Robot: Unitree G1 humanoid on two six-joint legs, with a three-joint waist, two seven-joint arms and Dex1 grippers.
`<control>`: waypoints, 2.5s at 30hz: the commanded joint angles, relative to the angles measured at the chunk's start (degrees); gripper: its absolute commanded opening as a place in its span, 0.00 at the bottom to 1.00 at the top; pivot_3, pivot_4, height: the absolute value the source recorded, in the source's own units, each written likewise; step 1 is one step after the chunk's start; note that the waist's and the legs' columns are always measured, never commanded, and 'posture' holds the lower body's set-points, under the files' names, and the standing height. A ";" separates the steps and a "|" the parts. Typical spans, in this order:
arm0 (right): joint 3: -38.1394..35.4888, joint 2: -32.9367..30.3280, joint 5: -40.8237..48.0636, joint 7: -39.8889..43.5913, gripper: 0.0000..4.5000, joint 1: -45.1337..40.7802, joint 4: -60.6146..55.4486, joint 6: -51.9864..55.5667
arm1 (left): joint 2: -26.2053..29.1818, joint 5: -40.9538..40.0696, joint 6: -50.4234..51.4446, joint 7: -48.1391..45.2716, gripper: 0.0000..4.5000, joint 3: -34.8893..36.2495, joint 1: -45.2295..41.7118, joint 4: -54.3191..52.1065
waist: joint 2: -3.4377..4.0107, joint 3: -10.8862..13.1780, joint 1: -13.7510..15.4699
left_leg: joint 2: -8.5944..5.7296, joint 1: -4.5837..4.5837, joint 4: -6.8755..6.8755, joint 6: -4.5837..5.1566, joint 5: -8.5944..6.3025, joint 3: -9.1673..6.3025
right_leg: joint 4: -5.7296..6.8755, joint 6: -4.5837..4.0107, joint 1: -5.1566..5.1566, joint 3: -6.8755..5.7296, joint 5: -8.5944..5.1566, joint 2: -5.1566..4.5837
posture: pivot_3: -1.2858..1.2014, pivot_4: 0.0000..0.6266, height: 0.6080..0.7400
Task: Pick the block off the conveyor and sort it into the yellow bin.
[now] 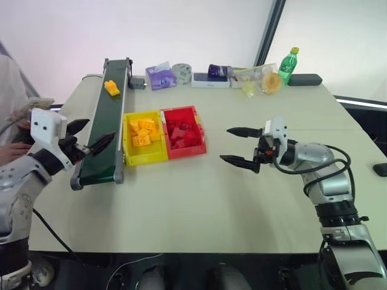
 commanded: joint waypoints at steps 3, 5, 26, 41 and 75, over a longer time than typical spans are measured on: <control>-0.66 -0.08 0.66 0.15 1.00 -0.23 -1.93 -0.66 | -0.03 -2.08 1.19 1.44 0.99 3.17 1.98 -4.61 | 0.00 0.00 -0.01 | 0.01 0.00 -0.01 0.00 0.00 0.00 | 0.00 0.00 0.00 0.00 0.00 0.00 | 0.52 0.24 1.00; -0.62 0.05 0.68 0.11 1.00 -0.13 -1.92 -0.68 | -0.22 -2.41 1.37 1.95 0.99 3.77 2.78 -4.92 | 0.00 0.00 -0.01 | 0.01 0.00 -0.01 0.00 0.00 0.00 | 0.00 0.00 0.00 0.00 0.00 0.00 | 0.52 0.24 1.00; -0.24 0.56 0.64 0.59 1.00 -0.12 -1.34 -0.78 | -1.35 -6.73 9.80 8.45 0.99 7.36 7.94 -9.50 | 0.00 0.00 -0.01 | 0.01 0.00 0.00 0.00 0.00 -0.02 | 0.00 0.00 0.01 0.00 0.00 -0.02 | 0.52 0.24 1.00; -0.12 0.97 0.64 0.75 1.00 -0.40 -0.85 -0.74 | -13.54 2.76 19.05 36.49 0.99 1.73 0.02 -17.16 | -0.03 -0.02 0.21 | -0.01 0.00 0.05 0.02 -0.01 -0.08 | -0.02 0.01 0.09 0.01 0.01 -0.03 | 0.52 0.24 1.00; -0.60 0.93 0.85 -0.02 1.00 0.89 -2.42 0.07 | -31.80 13.62 34.29 48.88 0.36 -1.67 -9.00 -19.34 | -0.03 -0.02 0.18 | -0.03 0.01 0.05 0.00 0.00 -0.10 | -0.02 0.01 0.10 0.00 0.01 0.01 | 0.52 0.24 1.00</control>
